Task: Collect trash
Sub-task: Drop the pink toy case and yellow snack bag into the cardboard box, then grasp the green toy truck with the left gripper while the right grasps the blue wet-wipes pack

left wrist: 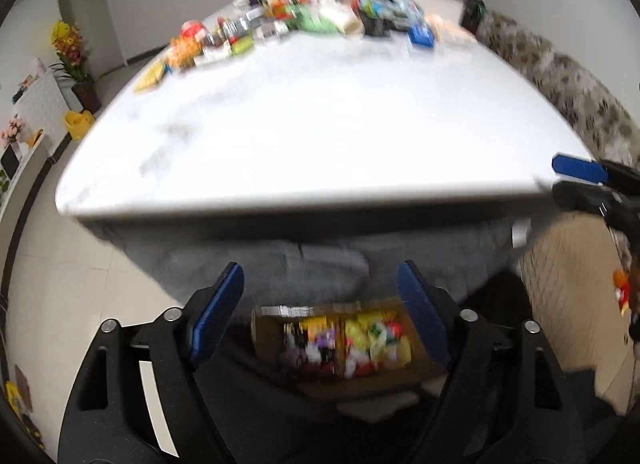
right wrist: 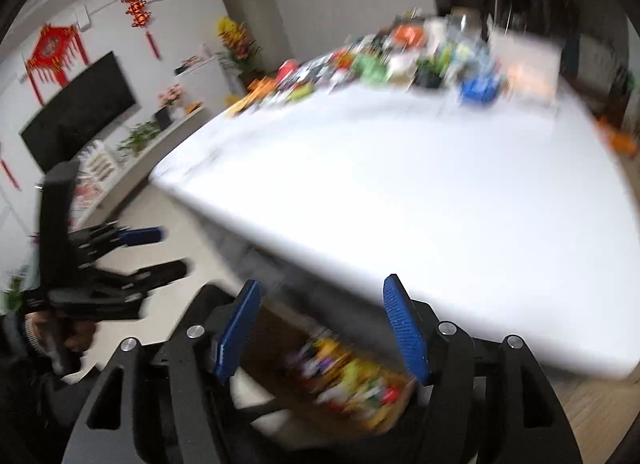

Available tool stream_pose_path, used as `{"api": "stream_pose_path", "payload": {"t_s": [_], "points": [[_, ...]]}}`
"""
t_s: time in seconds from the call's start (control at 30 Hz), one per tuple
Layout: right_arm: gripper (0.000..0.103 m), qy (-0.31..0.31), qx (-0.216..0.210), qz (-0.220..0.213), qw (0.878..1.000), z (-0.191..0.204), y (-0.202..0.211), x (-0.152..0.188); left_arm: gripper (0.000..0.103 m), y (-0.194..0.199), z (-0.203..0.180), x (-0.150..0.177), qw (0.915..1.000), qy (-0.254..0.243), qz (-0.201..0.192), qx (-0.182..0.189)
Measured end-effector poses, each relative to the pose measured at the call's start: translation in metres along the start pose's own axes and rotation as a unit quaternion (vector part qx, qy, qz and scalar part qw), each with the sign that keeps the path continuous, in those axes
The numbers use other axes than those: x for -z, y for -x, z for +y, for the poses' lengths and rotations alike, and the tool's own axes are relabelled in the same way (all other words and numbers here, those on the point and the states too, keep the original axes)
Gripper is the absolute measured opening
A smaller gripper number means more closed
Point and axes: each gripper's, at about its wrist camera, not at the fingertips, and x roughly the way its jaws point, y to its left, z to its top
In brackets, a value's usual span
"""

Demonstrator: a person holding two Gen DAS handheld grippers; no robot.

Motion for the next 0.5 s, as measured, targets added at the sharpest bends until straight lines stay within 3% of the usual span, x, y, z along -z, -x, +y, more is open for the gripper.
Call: {"api": "stream_pose_path", "payload": {"t_s": [0.13, 0.23, 0.37, 0.5], "points": [[0.071, -0.003, 0.052, -0.028, 0.998, -0.044, -0.028, -0.07, 0.079, -0.013, 0.01, -0.044, 0.9993, 0.031, -0.019, 0.0], [0.072, -0.041, 0.111, -0.045, 0.992, -0.091, -0.064, -0.125, 0.079, -0.03, 0.014, -0.077, 0.9984, 0.05, -0.026, -0.003], [0.071, -0.13, 0.184, -0.029, 0.974, -0.152, -0.117, -0.184, 0.079, -0.05, 0.014, -0.102, 0.9978, 0.063, -0.022, 0.006], [0.067, -0.191, 0.199, -0.005, 0.961, -0.19, -0.168, -0.216, 0.079, -0.072, 0.008, -0.124, 0.9983, 0.056, -0.013, 0.009]]}}
